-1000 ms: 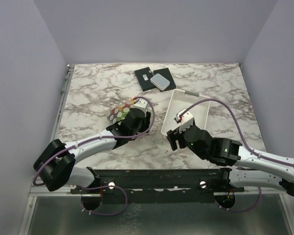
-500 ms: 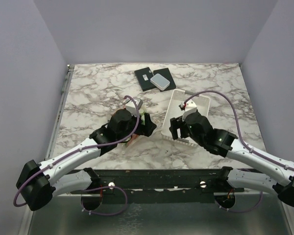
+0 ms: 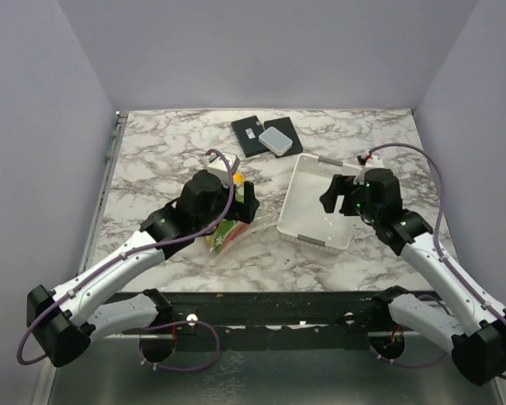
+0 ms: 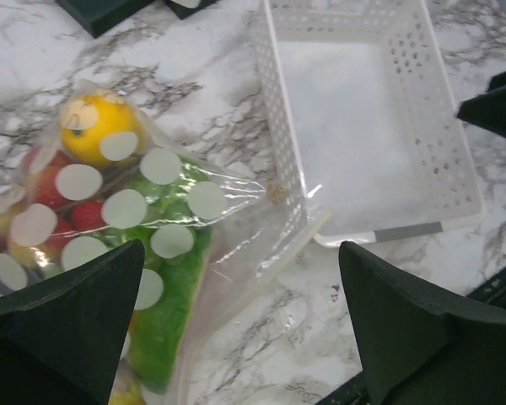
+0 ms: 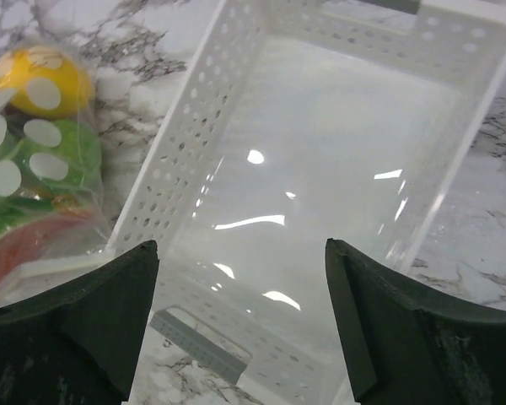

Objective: Place the food in the zip-top bag and seal the zipper
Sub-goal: Reset both arms

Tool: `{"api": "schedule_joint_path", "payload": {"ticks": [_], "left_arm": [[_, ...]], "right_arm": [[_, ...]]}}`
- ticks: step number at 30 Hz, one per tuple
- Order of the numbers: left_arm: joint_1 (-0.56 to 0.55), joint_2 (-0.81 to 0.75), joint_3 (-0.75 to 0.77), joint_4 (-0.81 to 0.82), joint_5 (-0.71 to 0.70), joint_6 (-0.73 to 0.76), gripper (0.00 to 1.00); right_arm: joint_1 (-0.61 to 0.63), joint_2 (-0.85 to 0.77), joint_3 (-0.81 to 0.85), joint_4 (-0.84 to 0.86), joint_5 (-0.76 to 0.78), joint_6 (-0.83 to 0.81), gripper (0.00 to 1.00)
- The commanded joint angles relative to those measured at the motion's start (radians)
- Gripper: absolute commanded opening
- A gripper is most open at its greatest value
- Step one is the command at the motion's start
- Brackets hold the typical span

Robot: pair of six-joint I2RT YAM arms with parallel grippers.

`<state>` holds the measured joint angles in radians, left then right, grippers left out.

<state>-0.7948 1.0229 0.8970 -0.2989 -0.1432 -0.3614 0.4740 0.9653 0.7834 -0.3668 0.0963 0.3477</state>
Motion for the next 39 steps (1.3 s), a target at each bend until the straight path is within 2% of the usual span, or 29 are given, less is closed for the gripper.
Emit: {"api": "schedule_joint_path", "payload": {"ticks": [1, 3, 5, 12, 19, 23, 31, 39], "left_arm": [[0.098, 0.023, 0.059, -0.111, -0.052, 0.07, 0.99], [0.19, 0.025, 0.063, -0.112, 0.004, 0.071, 0.99], [0.265, 0.023, 0.063, -0.11, -0.007, 0.049, 0.99], [0.386, -0.03, -0.014, -0.045, -0.037, -0.016, 0.99], [0.391, -0.182, -0.076, 0.015, -0.081, -0.008, 0.99], [0.391, -0.261, -0.119, 0.048, -0.052, 0.018, 0.99], [0.391, -0.322, -0.139, 0.071, 0.02, 0.034, 0.99], [0.388, -0.316, -0.13, 0.071, -0.023, 0.002, 0.99]], "right_arm": [[-0.175, -0.051, -0.022, 0.012, -0.193, 0.046, 0.86], [-0.232, -0.069, -0.021, 0.006, -0.205, 0.06, 0.86], [-0.264, -0.093, -0.024, 0.009, -0.204, 0.08, 0.86], [-0.284, -0.199, -0.041, 0.049, -0.23, 0.094, 0.87], [-0.284, -0.3, -0.088, 0.105, -0.303, 0.019, 0.87], [-0.284, -0.403, -0.163, 0.184, -0.39, -0.005, 0.87], [-0.284, -0.536, -0.209, 0.275, -0.476, -0.019, 0.87], [-0.285, -0.556, -0.227, 0.29, -0.481, -0.01, 0.88]]}}
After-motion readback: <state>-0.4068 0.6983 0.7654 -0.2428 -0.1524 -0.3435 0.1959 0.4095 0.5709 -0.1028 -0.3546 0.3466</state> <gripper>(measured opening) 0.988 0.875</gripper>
